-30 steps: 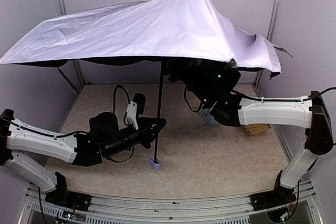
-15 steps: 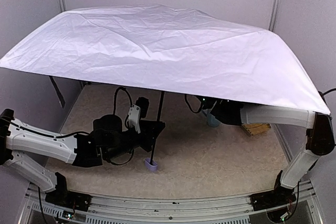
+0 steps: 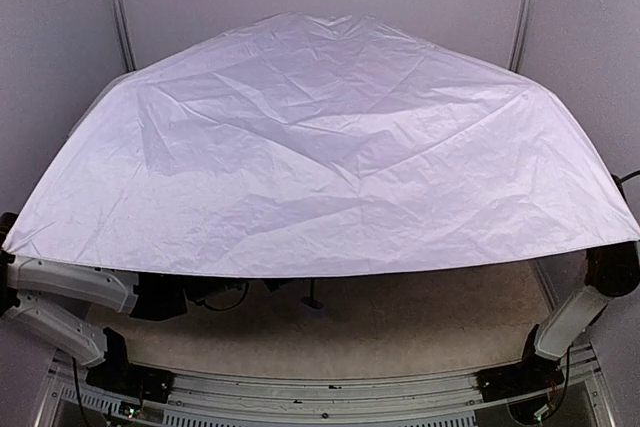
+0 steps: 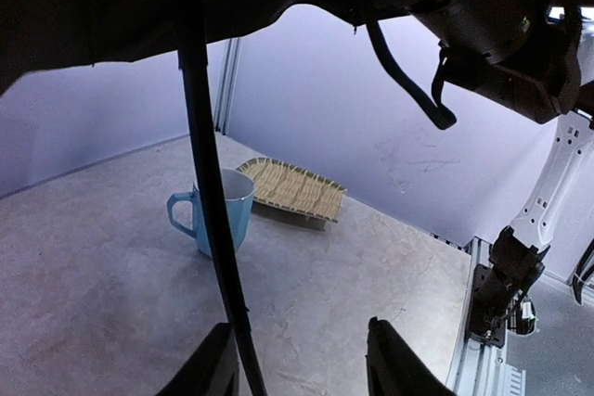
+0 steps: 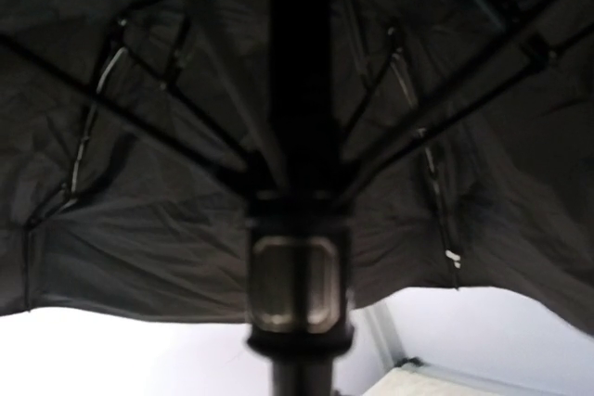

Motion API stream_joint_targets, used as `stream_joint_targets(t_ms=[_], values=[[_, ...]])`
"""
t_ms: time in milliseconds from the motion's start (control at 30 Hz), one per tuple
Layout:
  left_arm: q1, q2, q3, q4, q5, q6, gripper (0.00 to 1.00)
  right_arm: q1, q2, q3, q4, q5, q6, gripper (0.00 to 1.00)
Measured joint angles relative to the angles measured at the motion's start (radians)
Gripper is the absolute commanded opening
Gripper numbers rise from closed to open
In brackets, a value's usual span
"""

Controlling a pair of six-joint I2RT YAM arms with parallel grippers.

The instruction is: Put away the umbrella

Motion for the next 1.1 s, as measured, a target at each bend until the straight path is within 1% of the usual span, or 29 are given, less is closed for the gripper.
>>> stream_joint_targets(t_ms=[167,300,367,400,500,533,633,667,733,800,933,1033,1100], values=[[0.041,-0.002,0.000,0.026,0.078,-0.002,0.52,-0.006,0.000,-0.003,0.009,-0.103,0.025,0.00],[0.055,0.005,0.000,0.044,0.100,-0.009,0.54,-0.006,0.000,-0.003,0.024,-0.158,0.051,0.00],[0.065,0.020,0.000,0.051,0.105,-0.015,0.53,-0.006,0.000,-0.003,0.037,-0.183,0.071,0.00],[0.069,0.031,0.000,0.054,0.106,-0.019,0.50,-0.006,0.000,-0.003,0.042,-0.194,0.080,0.00],[0.077,0.066,0.000,0.058,0.109,-0.034,0.38,-0.006,0.000,-0.003,0.053,-0.217,0.100,0.00],[0.077,0.075,0.000,0.061,0.112,-0.037,0.31,-0.006,0.000,-0.003,0.054,-0.221,0.105,0.00],[0.077,0.089,0.000,0.074,0.130,-0.057,0.04,-0.006,0.000,-0.003,0.055,-0.230,0.108,0.00],[0.074,0.090,0.000,0.081,0.140,-0.058,0.00,-0.006,0.000,-0.003,0.056,-0.232,0.107,0.00],[0.071,0.090,0.000,0.092,0.152,-0.068,0.00,-0.008,0.000,-0.002,0.060,-0.230,0.106,0.00],[0.072,0.091,0.000,0.097,0.156,-0.076,0.00,-0.008,0.000,-0.002,0.064,-0.224,0.103,0.13],[0.072,0.090,0.000,0.098,0.156,-0.090,0.00,-0.008,0.000,-0.002,0.069,-0.171,0.093,0.34],[0.069,0.090,0.000,0.087,0.149,-0.099,0.00,-0.008,0.000,0.000,0.092,-0.118,0.069,0.43],[0.066,0.091,0.000,0.083,0.140,-0.105,0.00,-0.008,0.000,0.009,0.103,-0.093,0.042,0.44]])
